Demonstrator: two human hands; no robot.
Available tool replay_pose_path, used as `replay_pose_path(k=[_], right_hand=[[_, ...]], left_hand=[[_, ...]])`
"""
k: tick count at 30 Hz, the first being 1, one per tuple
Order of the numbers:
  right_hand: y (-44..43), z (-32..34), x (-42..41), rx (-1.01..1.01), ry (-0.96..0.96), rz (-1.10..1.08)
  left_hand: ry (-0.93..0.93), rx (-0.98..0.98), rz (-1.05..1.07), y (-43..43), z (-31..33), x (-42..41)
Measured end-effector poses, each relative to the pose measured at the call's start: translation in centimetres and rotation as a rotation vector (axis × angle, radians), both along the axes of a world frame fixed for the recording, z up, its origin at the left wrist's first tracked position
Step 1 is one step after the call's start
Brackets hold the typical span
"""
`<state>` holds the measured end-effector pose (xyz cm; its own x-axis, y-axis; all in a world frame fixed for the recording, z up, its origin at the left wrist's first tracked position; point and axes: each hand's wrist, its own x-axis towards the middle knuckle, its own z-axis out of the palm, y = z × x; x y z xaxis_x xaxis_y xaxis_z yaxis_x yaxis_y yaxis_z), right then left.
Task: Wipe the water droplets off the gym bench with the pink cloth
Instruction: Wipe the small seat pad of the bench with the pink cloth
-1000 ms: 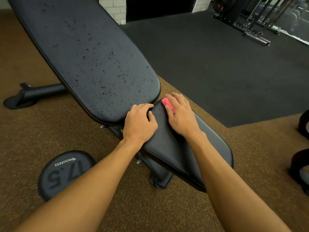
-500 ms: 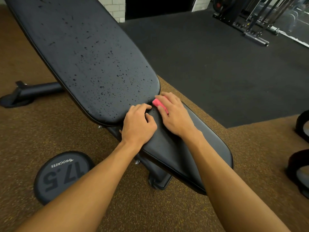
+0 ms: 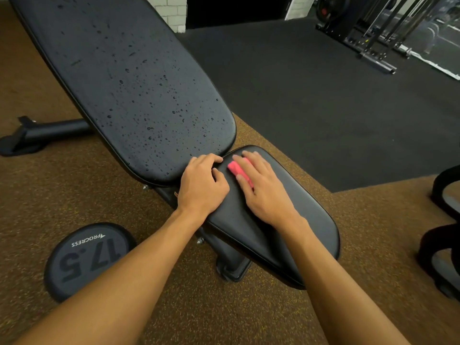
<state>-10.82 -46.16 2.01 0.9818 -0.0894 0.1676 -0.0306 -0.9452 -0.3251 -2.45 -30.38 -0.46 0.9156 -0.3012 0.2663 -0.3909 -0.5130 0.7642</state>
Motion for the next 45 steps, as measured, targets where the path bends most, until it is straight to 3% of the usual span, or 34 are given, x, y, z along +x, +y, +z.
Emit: replay_pose_path(k=[6,11,17,23,31,45], right_hand=[[-2.4,0.1,-4.5,0.042,0.025,-0.154],[-4.0,0.3,-1.9,0.063,0.04,-0.301],[-4.3,1.6,5.2,0.142,0.098,-0.302],[-4.2,2.3,9.9,0.122,0.241,-0.134],[-7.2,3.9,9.5,0.507,0.333,-0.377],[-10.2,2.0,8.2,0.668,0.36,-0.428]], left_hand=[[-0.059,0.17,-0.097,-0.6,0.6,0.3],[-0.067,0.327,-0.113,-2.2,1.0,0.6],[-0.066,0.27,-0.078,-2.1,0.6,0.5],[-0.082,0.277,-0.075,-2.1,0.5,0.6],[-0.062,0.27,-0.066,-2.1,0.6,0.6],[-0.053,0.266,-0.057,-2.0,1.2,0.3]])
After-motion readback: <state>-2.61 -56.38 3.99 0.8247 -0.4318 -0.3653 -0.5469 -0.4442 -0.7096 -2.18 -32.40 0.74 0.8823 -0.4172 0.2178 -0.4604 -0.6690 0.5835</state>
